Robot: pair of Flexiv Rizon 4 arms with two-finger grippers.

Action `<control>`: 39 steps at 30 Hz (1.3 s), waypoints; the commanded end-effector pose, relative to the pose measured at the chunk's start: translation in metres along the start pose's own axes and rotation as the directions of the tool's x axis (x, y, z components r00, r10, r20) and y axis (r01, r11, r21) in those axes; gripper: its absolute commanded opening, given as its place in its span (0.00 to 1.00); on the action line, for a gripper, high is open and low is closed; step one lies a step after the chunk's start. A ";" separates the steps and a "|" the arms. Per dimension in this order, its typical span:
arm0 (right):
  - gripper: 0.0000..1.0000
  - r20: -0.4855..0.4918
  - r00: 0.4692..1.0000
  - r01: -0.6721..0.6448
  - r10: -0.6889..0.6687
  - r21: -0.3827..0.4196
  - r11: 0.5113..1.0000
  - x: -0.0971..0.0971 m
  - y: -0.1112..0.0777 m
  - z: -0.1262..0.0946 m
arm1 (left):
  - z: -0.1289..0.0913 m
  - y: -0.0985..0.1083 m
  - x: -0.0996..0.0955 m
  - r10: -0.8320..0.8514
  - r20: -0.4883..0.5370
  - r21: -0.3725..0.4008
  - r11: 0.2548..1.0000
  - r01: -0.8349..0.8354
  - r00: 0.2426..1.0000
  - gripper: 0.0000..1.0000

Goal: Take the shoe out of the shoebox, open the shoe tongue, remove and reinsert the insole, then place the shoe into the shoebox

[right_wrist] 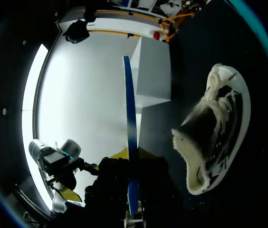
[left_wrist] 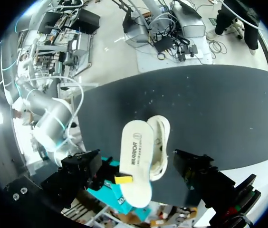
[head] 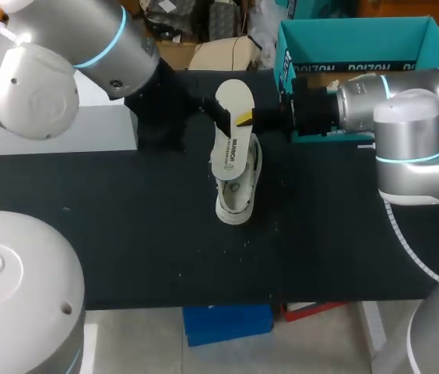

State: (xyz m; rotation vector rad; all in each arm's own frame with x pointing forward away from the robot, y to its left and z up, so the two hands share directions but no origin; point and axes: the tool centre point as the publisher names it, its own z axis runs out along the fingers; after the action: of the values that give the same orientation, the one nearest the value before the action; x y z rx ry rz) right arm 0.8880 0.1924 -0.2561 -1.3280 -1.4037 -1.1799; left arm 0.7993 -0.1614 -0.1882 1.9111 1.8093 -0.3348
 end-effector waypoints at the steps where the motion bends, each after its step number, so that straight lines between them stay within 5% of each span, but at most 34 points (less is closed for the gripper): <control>1: 0.00 0.003 1.000 -0.001 0.001 -0.001 1.000 0.001 0.000 0.001 | 0.006 0.007 -0.006 -0.006 -0.226 0.014 1.000 0.010 0.974 1.00; 25: 0.00 0.003 1.000 -0.001 0.001 -0.001 1.000 0.001 0.000 0.001 | 0.041 0.030 -0.022 0.044 -0.264 0.100 0.995 -0.018 0.963 1.00; 39: 0.00 0.003 1.000 -0.001 0.001 -0.001 1.000 0.001 0.000 0.001 | 0.037 0.088 -0.020 0.071 -0.261 0.093 0.994 -0.048 0.963 1.00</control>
State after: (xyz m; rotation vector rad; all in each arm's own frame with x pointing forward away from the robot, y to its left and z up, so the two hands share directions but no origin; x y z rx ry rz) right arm 0.8879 0.1924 -0.2560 -1.3279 -1.4037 -1.1801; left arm 0.8757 -0.1935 -0.1948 2.1334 1.9192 -0.1356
